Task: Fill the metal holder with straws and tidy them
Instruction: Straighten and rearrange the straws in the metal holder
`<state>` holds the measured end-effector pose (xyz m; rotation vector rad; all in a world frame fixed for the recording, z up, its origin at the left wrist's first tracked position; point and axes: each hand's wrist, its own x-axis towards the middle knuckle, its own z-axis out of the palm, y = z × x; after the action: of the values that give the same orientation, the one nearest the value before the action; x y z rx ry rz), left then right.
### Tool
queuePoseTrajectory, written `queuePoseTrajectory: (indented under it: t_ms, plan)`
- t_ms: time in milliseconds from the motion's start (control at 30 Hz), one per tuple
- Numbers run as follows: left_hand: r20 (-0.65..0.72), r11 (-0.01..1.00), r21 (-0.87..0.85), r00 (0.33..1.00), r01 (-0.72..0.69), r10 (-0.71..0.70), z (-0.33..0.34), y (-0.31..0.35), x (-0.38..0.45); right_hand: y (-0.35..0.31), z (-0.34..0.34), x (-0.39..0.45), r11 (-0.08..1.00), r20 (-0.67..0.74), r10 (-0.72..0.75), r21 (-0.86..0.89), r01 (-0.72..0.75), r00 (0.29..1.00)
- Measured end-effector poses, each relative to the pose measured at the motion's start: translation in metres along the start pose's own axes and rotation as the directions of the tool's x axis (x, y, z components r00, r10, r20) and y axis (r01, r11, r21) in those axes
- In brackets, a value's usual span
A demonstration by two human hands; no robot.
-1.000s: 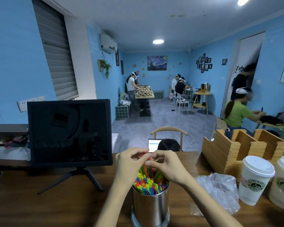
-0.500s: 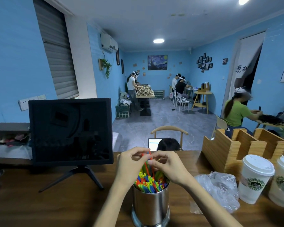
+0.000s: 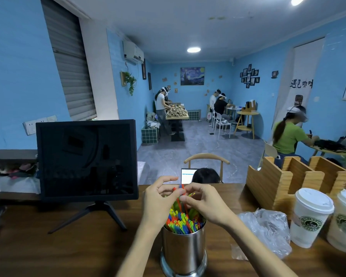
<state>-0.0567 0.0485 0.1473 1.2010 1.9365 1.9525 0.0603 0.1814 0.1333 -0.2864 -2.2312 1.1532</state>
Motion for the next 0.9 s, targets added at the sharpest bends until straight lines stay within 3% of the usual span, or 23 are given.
queuePoseTrajectory:
  t_ms: [367, 500, 700, 900]
  plan:
    - [-0.119, 0.994, 0.083, 0.989, -0.074, 0.084, 0.005, 0.001, -0.006, 0.004, 0.002, -0.003, 0.998, -0.064, -0.06, -0.014, 0.059, 0.996]
    - [-0.077, 0.99, 0.096, 0.991, -0.102, 0.11, 0.005, -0.002, -0.003, 0.002, 0.001, -0.004, 0.997, -0.04, -0.067, -0.026, 0.066, 0.997]
    - [0.006, 0.932, 0.282, 0.972, -0.227, 0.234, 0.004, -0.007, 0.003, 0.0, 0.001, -0.003, 0.995, -0.014, -0.062, -0.082, 0.061, 0.998]
    - [0.001, 0.922, 0.304, 0.968, -0.239, 0.251, 0.005, -0.009, 0.002, 0.0, 0.003, -0.002, 0.994, -0.044, -0.042, -0.102, 0.037, 0.998]
